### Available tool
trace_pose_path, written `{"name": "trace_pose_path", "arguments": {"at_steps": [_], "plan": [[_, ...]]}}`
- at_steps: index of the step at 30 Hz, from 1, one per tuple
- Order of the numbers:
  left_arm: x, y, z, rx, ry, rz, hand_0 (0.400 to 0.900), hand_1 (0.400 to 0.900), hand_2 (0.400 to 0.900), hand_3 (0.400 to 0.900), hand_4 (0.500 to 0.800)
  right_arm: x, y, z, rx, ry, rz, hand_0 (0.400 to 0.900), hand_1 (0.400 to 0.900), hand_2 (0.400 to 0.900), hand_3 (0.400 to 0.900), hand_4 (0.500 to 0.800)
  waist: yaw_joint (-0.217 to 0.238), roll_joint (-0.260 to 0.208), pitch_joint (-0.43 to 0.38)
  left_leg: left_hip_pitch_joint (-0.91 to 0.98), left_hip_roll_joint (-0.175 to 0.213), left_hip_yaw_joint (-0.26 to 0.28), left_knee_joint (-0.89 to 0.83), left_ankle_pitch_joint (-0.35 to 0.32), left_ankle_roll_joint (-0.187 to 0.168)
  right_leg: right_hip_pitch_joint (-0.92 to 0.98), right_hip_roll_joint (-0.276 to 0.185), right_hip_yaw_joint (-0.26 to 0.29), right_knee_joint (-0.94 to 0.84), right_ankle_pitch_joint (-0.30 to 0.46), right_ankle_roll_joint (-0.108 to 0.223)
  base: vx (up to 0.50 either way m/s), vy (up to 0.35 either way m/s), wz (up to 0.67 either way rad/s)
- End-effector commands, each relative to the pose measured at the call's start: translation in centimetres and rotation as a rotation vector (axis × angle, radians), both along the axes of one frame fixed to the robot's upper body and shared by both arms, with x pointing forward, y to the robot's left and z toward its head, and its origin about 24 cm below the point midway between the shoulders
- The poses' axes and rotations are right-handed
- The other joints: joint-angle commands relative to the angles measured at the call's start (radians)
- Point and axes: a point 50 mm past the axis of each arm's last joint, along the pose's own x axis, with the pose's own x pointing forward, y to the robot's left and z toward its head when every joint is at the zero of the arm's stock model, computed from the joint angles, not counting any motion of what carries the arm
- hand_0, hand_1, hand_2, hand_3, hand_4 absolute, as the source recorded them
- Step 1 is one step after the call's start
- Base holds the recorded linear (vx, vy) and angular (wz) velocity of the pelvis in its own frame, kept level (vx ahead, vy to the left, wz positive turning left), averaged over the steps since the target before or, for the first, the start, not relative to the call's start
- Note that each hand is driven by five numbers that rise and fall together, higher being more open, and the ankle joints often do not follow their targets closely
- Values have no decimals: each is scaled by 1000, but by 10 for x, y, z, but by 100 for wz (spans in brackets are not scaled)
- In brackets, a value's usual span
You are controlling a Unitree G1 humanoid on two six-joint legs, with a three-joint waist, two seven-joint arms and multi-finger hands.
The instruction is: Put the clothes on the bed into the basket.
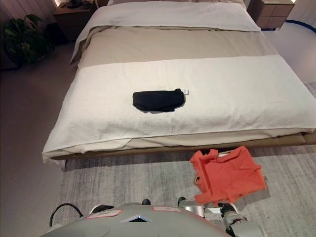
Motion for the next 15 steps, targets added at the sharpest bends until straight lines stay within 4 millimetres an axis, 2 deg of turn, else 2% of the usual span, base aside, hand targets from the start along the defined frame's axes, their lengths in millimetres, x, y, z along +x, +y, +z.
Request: {"name": "trace_pose_path", "arguments": {"at_steps": [1, 15], "plan": [[2, 0, 0, 31, 19, -2, 900, 900, 900, 900, 800, 4, -10, 4, -67, 2, -26, 900, 900, 900, 900, 800, 19, -38, 2, -52, -31, -34, -8, -6, -12, -35, -27, -37, -1, 34, 53, 0, 0, 0], [4, -8, -1, 21, 5, -23, 900, 900, 900, 900, 800, -1, -6, 2, -88, 25, 23, 900, 900, 900, 900, 800, 19, -46, 3, -51, -29, -29, -8, -8, -13, -35, -26, -36, -1, 33, 53, 0, 0, 0]]}}
